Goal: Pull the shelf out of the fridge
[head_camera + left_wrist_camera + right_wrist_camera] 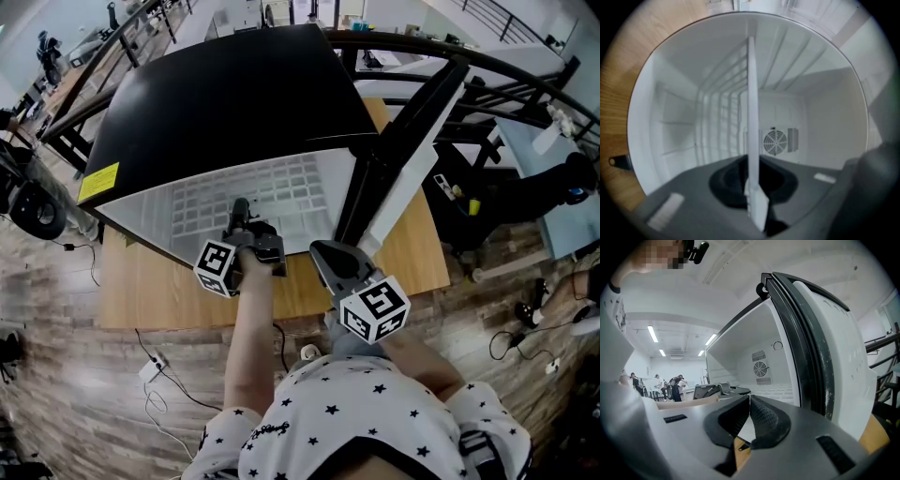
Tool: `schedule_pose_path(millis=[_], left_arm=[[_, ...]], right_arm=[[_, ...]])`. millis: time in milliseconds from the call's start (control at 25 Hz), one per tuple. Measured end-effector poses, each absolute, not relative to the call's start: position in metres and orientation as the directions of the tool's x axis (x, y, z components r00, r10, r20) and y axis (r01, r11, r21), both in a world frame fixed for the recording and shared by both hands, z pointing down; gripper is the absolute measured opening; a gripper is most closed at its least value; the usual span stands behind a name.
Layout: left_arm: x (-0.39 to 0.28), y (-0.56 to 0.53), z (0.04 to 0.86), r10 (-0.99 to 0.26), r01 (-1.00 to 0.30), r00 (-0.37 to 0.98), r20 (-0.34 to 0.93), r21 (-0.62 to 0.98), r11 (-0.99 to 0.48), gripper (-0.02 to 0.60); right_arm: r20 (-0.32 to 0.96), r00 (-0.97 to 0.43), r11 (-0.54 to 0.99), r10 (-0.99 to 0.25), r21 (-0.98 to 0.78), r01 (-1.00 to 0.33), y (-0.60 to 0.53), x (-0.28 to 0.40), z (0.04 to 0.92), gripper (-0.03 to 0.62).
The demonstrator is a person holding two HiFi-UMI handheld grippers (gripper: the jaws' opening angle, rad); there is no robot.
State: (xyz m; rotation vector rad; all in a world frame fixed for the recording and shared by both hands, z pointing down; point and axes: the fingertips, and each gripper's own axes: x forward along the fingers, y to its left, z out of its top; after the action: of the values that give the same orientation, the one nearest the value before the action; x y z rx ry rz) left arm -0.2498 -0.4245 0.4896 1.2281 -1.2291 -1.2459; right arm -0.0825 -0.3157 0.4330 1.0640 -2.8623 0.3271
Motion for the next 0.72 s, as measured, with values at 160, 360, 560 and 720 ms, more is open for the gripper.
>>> schedule_pose_path(millis=[160,360,560,720], left_arm=[[-0.248,-0.422,0.489,-0.999,-0.012,-0.026,-0.028,1.000,-0.028,0.031],[-0.248,-0.417,0.489,-0.999,-0.008,-0.024,-0.029,1.000,-0.029,0.031],[-0.247,-0.413,0.490,-0.999,-0.004,-0.024,-0.025,1.000,-0.025,0.031],[-0.246,-0.411,0.489,-0.999,-0.003,-0.023,-0.026,1.000,-0.026,0.031]], right_arm=[[0.138,-0.755,0.734,-0.641,-0.179,-0.655,-0.312,-0.082,0.433,0.021],[0.135,-0.752,0.729,-0.646,-0.182,-0.659,-0.308,-0.083,0.432,0.021],[0.133,-0.748,0.726,-0.650,-0.183,-0.663,-0.302,-0.083,0.430,0.021],[0.132,-0.745,0.722,-0.654,-0.183,-0.667,-0.299,-0.082,0.429,0.021]])
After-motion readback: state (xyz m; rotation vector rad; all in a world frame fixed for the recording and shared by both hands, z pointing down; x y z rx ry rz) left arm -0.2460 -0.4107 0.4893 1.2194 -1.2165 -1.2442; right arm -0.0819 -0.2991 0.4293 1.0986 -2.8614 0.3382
